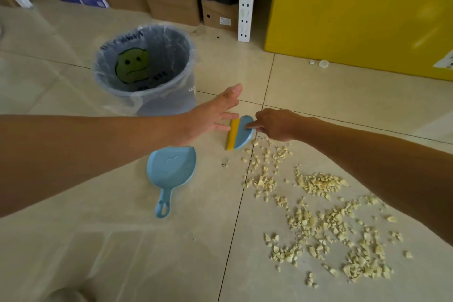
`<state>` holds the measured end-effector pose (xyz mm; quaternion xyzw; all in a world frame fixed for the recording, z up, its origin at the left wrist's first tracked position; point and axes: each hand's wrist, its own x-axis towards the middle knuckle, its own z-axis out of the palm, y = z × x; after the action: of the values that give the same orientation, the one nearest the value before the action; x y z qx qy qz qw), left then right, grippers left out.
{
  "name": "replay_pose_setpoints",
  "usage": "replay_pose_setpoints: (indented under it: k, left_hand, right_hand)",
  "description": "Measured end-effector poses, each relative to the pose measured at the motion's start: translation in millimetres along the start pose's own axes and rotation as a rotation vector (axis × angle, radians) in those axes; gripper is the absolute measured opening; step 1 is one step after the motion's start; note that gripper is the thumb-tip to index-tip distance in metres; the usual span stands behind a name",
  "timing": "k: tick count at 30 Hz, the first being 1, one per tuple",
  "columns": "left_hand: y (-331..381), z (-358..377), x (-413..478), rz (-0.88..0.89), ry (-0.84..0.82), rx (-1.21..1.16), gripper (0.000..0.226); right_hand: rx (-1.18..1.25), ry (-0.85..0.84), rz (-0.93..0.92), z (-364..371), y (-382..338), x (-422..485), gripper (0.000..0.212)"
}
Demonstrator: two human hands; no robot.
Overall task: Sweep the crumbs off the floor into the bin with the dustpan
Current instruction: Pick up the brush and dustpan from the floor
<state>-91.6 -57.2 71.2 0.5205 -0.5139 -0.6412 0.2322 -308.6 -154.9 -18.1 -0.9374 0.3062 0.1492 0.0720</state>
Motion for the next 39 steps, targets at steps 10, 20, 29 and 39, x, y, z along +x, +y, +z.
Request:
replay_pose_setpoints:
  k: [10, 20, 29, 39]
  left_hand:
    - [13.7, 53.2, 49.4, -0.064, -0.3, 0.212, 0.113]
    - [30.3, 61.9, 54.8, -0.074, -0.346, 0.378, 0.111]
    - [7.5, -17.3, 21.3, -0.103, -0.095, 0.328, 0.092]
    - [-10.0, -9.6, 12.5, -0.17, -0.169, 0.333, 0.123]
  right_hand:
    - [0.031, -0.31, 0.279, 17.3, 70.0, -150.1, 0.041]
    - [0.072, -0.124, 0.319, -8.6, 55.7, -168.2, 0.04]
    - [0.03, 0.111, 0.328, -19.8, -1.1, -52.0, 0.035]
    - [0.084, -0.261, 0.176, -24.3, 14.4, -61.0, 0.039]
